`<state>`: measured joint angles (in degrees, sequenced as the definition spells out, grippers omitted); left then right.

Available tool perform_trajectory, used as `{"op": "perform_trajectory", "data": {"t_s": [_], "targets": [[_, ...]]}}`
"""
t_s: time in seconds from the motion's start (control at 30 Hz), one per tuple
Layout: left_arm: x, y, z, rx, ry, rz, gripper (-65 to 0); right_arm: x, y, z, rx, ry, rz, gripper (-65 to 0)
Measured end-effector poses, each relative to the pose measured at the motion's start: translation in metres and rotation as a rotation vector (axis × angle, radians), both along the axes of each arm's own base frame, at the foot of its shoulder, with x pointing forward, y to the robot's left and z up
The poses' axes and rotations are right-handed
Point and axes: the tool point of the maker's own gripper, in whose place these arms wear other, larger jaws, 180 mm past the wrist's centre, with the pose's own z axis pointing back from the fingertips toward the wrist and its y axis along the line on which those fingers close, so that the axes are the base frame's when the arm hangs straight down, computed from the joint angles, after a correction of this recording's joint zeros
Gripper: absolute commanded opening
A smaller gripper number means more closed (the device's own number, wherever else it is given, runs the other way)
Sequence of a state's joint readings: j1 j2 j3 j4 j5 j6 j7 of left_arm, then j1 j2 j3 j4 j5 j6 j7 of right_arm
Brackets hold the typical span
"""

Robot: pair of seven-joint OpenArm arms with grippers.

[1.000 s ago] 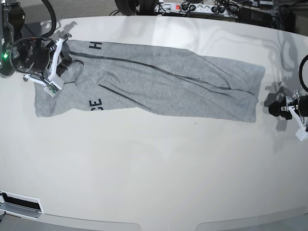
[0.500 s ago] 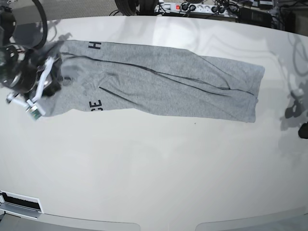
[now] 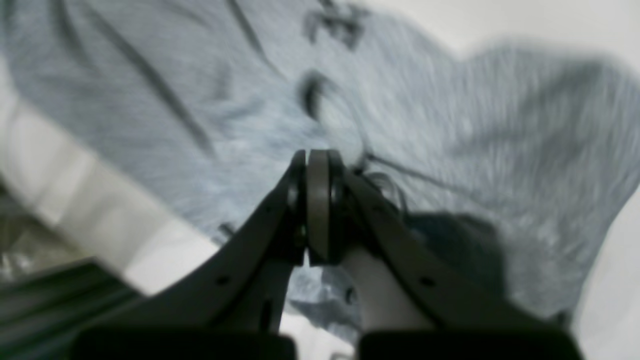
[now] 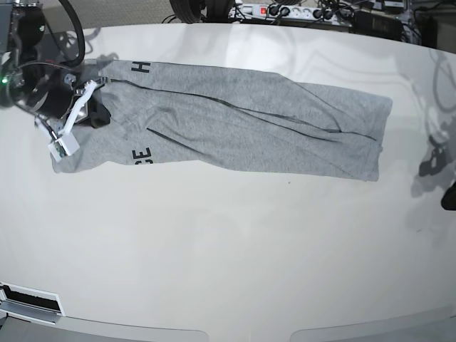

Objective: Layout the t-shirt on the table in an organized manner, then fold the t-shirt properly
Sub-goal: 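Move the left gripper to the strip end opposite the right gripper, then grasp the strip end with the left gripper and fold it toward the right gripper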

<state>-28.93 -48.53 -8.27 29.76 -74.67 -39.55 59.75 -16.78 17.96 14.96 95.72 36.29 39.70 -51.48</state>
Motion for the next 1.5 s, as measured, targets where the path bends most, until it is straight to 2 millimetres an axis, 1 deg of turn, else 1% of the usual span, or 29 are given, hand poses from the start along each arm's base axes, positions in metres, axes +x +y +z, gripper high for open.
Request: {"op": "perform_trajectory", "data": {"t_s": [0.03, 0.07, 0.13, 0.2, 0.3, 0.33, 0.4, 0.47, 0.63, 0.7, 0.8, 0.93, 1.03, 1.2, 1.23, 1.27, 1.3, 1.37, 1.43, 1.47, 1.5], "targets": [[-0.003, -0.003, -0.003, -0.002, 0.018, -0.012, -26.7, -0.001, -0.002, -0.009, 0.006, 0.006, -0.024, -65.0], [-0.004, -0.004, -0.005, -0.005, 0.026, -0.018, -24.8, -0.002, -0.003, -0.019, 0.011, 0.014, -0.044, -65.0], [-0.007, -0.008, -0.011, -0.012, 0.039, -0.021, -24.4, -0.009, -0.01, -0.037, 0.0, 0.061, -0.067, -65.0], [-0.014, -0.014, -0.023, -0.024, 0.062, -0.027, -24.4, -0.01, -0.013, -0.048, 0.01, 0.092, -0.086, -65.0], [-0.032, -0.033, -0.053, -0.064, 0.126, -0.048, -24.4, -0.003, -0.016, -0.055, 0.028, 0.107, -0.105, -65.0], [-0.041, -0.041, -0.065, -0.078, 0.157, -0.057, -24.4, -0.002, -0.018, -0.057, 0.024, 0.112, -0.107, -65.0], [-0.056, -0.057, -0.084, -0.119, 0.198, -0.066, -24.4, 0.0, -0.018, -0.058, 0.026, 0.112, -0.112, -65.0], [-0.068, -0.063, -0.096, -0.133, 0.228, -0.07, -24.4, 0.001, -0.019, -0.058, 0.025, 0.111, -0.111, -65.0], [-0.086, -0.068, -0.113, -0.13, 0.276, -0.072, -24.4, 0.001, -0.018, -0.058, 0.026, 0.111, -0.111, -65.0], [-0.088, -0.075, -0.117, -0.139, 0.278, -0.08, -24.4, 0.001, -0.018, -0.058, 0.026, 0.112, -0.111, -65.0], [-0.083, -0.085, -0.123, -0.138, 0.262, -0.087, -24.4, 0.001, -0.018, -0.057, 0.031, 0.111, -0.112, -65.0], [-0.077, -0.106, -0.131, -0.133, 0.234, -0.127, -24.4, 0.0, -0.018, -0.058, 0.028, 0.12, -0.11, -65.0], [-0.074, -0.126, -0.135, -0.136, 0.229, -0.178, -24.4, 0.0, -0.018, -0.058, 0.027, 0.122, -0.109, -65.0], [-0.077, -0.162, -0.144, -0.132, 0.246, -0.291, -24.5, 0.0, -0.018, -0.058, 0.027, 0.122, -0.109, -65.0], [-0.078, -0.169, -0.145, -0.131, 0.247, -0.312, -25.3, 0.0, -0.018, -0.059, 0.027, 0.123, -0.109, -65.0], [-0.078, -0.175, -0.146, -0.129, 0.246, -0.333, -27.5, 0.0, -0.018, -0.059, 0.027, 0.123, -0.109, -65.0], [-0.078, -0.18, -0.147, -0.126, 0.246, -0.35, -31.5, 0.0, -0.018, -0.058, 0.027, 0.122, -0.109, -65.0], [-0.079, -0.185, -0.148, -0.113, 0.25, -0.373, -43.8, -0.001, -0.018, -0.059, 0.027, 0.123, -0.109, -65.0], [-0.082, -0.183, -0.149, -0.098, 0.263, -0.384, -58.9, 0.0, -0.018, -0.059, 0.027, 0.123, -0.109, -65.0], [-0.083, -0.181, -0.15, -0.091, 0.27, -0.385, -64.6, 0.0, -0.018, -0.058, 0.027, 0.123, -0.109, -65.0], [-0.084, -0.178, -0.149, -0.087, 0.273, -0.384, -65.0, 0.0, -0.017, -0.058, 0.032, 0.121, -0.11, -65.0]]}}
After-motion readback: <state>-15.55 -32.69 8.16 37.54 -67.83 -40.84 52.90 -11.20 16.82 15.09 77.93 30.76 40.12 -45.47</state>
